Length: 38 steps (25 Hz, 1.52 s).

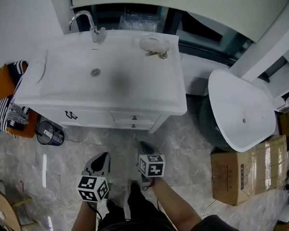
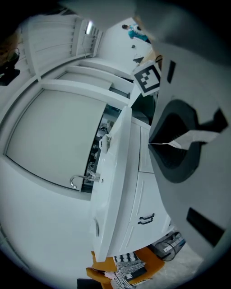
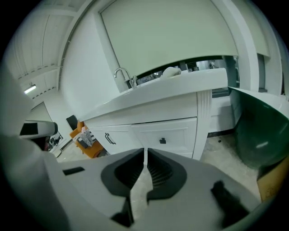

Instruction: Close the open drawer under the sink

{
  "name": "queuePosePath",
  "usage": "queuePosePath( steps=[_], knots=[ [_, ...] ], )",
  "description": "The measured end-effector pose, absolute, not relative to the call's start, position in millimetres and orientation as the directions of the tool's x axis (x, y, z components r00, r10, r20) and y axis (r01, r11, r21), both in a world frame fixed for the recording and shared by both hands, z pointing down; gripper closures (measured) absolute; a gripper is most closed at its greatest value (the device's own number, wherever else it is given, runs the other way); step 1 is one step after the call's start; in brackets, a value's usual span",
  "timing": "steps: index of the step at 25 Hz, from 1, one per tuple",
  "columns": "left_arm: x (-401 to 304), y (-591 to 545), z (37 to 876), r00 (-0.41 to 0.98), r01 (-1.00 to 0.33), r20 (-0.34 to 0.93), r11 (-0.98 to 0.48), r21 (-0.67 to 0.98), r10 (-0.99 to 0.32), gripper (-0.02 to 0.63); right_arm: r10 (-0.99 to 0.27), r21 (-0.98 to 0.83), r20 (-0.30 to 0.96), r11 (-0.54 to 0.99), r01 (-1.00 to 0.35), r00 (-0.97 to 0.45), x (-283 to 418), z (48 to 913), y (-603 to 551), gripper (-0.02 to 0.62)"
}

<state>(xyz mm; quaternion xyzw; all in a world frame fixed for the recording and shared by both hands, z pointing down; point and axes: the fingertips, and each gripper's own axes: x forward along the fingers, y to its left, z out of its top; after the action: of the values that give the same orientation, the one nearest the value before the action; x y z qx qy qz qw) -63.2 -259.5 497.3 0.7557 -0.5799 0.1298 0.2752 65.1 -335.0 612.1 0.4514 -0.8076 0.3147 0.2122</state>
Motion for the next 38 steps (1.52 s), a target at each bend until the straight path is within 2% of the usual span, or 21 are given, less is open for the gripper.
queuePosePath(
  steps=[5, 11, 24, 32, 38],
  knots=[
    [-68.3, -250.4, 476.6, 0.295, -0.946, 0.484, -0.179, 0.271, -0.824, 0.591, -0.584, -0.319, 0.630, 0.407, -0.856, -0.512, 61.1, 597.8, -309.2, 0.555],
    [-94.4, -208.8, 458.5, 0.322, -0.936, 0.448, -0.208, 0.284, -0.834, 0.591, -0.630, -0.263, 0.596, 0.433, -0.862, -0.498, 40.8, 564.6, -273.4, 0.555],
    [-144.8, -64.3, 422.5, 0.425, -0.898, 0.379, -0.333, 0.286, -0.822, 0.591, -0.764, -0.223, 0.521, 0.309, -0.925, -0.381, 21.1, 499.9, -123.6, 0.555],
    [-144.8, 10.6, 394.7, 0.506, -0.861, 0.328, -0.446, 0.245, -0.797, 0.591, -0.819, -0.211, 0.466, 0.263, -0.941, -0.334, 12.4, 466.2, -36.0, 0.557],
    [-142.8, 62.1, 399.2, 0.551, -0.832, 0.313, -0.476, 0.285, -0.774, 0.591, -0.829, -0.216, 0.469, 0.228, -0.949, -0.306, 7.8, 462.4, 41.7, 0.557]
  ],
)
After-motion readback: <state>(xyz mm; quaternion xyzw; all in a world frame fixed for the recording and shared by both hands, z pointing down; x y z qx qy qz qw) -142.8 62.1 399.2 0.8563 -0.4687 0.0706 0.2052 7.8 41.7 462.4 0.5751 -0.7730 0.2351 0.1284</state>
